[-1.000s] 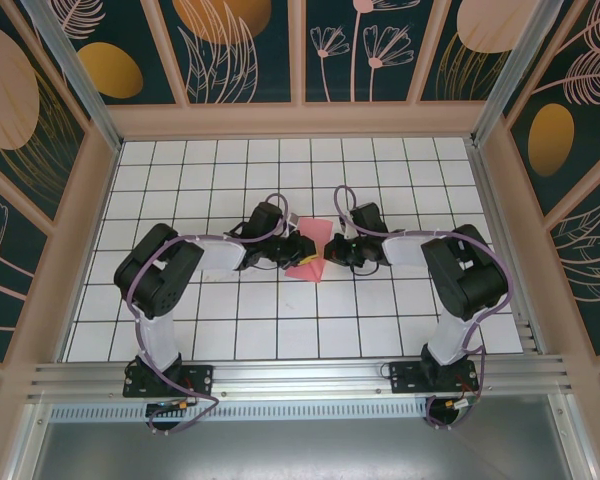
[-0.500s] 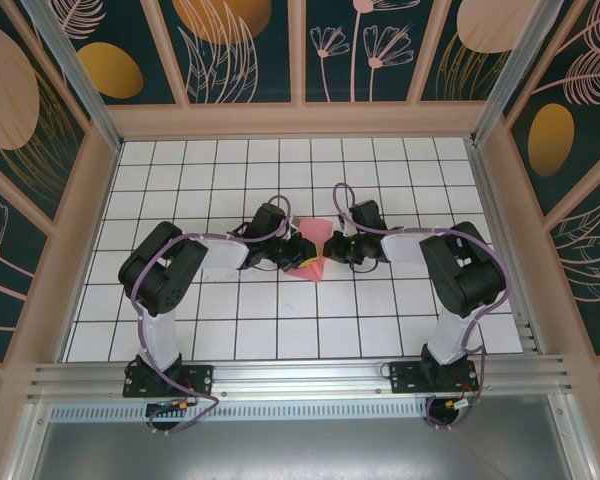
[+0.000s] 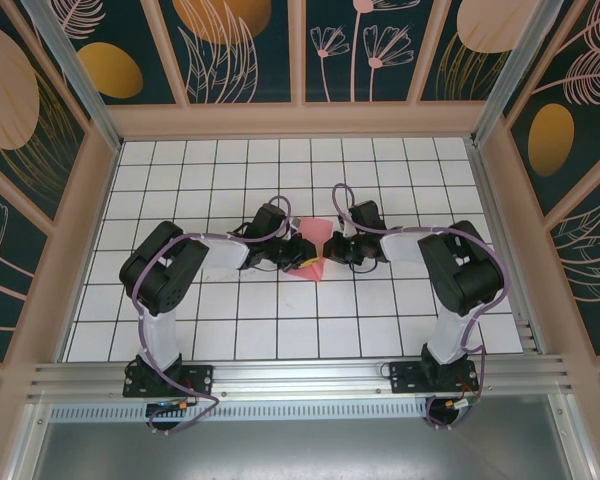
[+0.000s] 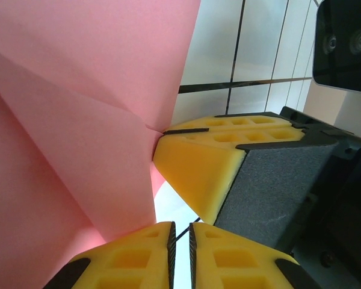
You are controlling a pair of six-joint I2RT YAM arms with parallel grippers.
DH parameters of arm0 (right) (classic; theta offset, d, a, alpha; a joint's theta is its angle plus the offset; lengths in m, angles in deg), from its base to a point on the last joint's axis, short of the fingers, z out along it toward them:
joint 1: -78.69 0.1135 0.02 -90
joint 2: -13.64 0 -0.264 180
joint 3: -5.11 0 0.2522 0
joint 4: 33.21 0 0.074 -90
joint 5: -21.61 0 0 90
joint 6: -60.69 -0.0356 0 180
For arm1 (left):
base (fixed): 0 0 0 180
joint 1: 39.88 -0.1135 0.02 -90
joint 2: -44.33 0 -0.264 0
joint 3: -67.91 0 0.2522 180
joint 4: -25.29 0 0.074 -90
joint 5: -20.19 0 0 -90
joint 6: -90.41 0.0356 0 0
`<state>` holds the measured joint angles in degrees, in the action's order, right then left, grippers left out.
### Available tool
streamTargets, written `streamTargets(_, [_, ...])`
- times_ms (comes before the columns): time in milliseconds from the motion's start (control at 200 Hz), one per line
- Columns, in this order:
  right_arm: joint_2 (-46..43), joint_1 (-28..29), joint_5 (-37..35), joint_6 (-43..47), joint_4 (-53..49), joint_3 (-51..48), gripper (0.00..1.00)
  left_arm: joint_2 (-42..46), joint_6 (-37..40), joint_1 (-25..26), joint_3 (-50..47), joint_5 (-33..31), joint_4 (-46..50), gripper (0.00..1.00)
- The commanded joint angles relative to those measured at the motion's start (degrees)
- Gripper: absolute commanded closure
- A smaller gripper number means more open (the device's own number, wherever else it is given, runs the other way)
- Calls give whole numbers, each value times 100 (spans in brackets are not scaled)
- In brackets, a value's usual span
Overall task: Fold a paper plane with a square sheet of paper (pick it up from the middle)
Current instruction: Fold the triangle a second time at the center of the table.
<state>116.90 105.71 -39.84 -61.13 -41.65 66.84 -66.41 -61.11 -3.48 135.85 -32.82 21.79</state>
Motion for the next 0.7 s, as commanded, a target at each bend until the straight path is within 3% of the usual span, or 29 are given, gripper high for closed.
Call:
streamTargets(0, [118,-34,80,70,-34,169,95,-105,112,25,122,-31,159,82])
streamTargets(691, [206,-34,65,96,-86,185,95,-245,48,36,126,-95,252,82])
